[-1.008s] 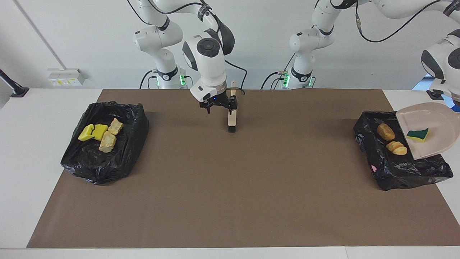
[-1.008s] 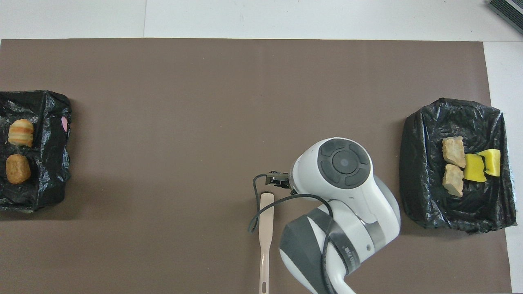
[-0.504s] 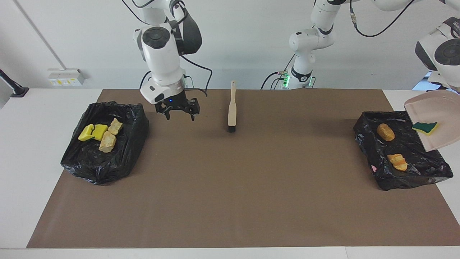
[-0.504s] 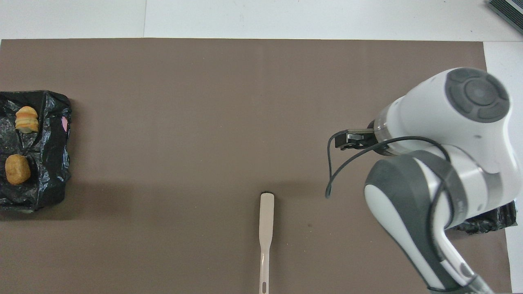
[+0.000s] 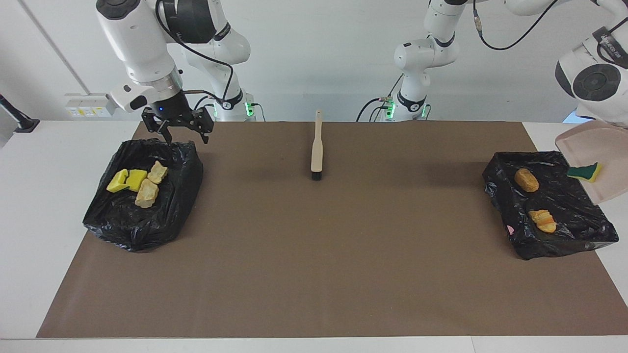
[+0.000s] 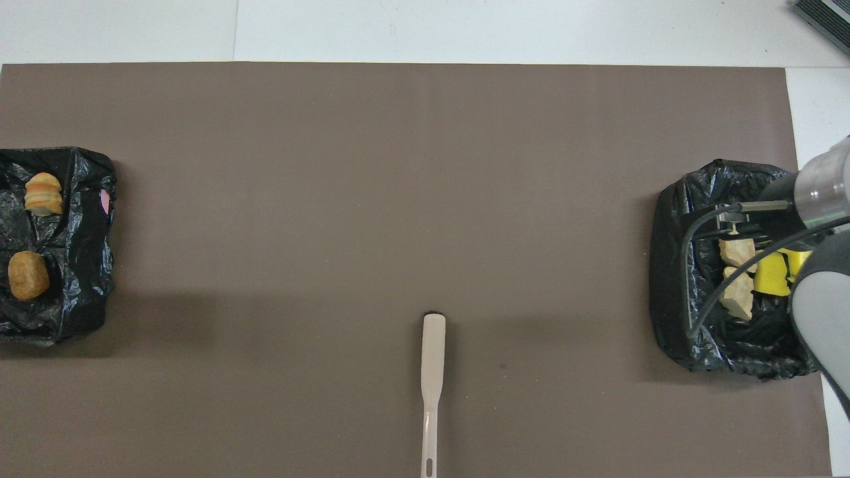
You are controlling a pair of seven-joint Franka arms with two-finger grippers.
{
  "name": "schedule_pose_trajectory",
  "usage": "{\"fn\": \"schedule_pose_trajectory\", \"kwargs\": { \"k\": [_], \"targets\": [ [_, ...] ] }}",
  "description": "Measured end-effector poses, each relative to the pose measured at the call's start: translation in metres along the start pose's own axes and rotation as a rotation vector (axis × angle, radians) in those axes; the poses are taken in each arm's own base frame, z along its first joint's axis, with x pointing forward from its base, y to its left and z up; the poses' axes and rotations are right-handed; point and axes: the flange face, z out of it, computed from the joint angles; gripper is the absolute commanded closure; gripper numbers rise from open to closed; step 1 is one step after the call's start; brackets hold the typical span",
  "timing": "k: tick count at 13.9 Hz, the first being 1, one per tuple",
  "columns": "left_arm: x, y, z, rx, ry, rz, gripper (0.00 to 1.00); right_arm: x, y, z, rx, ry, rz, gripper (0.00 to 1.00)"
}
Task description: Sweep and dump trash in bin
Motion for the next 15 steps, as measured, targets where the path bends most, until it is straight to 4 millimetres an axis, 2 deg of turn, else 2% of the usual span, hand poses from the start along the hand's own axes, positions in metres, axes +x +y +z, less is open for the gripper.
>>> {"fn": "schedule_pose_trajectory", "kwargs": {
  "k": [2,4,6,8,11,15],
  "targets": [
    [0.02,-0.003,-0.003,0.007,-0.052,0.025,1.0,-0.002,0.008,-0.018,0.0,0.007,0.012,0.0],
    [0.027,-0.003,-0.007,-0.002,-0.086,0.04,1.0,-0.007,0.012,-0.037,-0.008,0.007,0.017,0.0],
    [0.022,-0.002,-0.016,-0.014,-0.102,0.03,1.0,-0.015,0.018,-0.062,-0.047,0.007,-0.01,0.0],
    [0.01,-0.001,-0.033,-0.006,-0.091,-0.004,1.0,-0.025,0.021,-0.078,-0.055,0.012,-0.052,0.0],
    [0.008,-0.002,-0.069,0.008,0.032,-0.06,1.0,-0.034,0.032,-0.082,-0.051,0.0,-0.056,0.0],
    [0.04,-0.005,-0.109,0.007,0.18,-0.121,1.0,-0.034,0.04,-0.078,-0.045,-0.009,-0.046,0.0]
  ]
}}
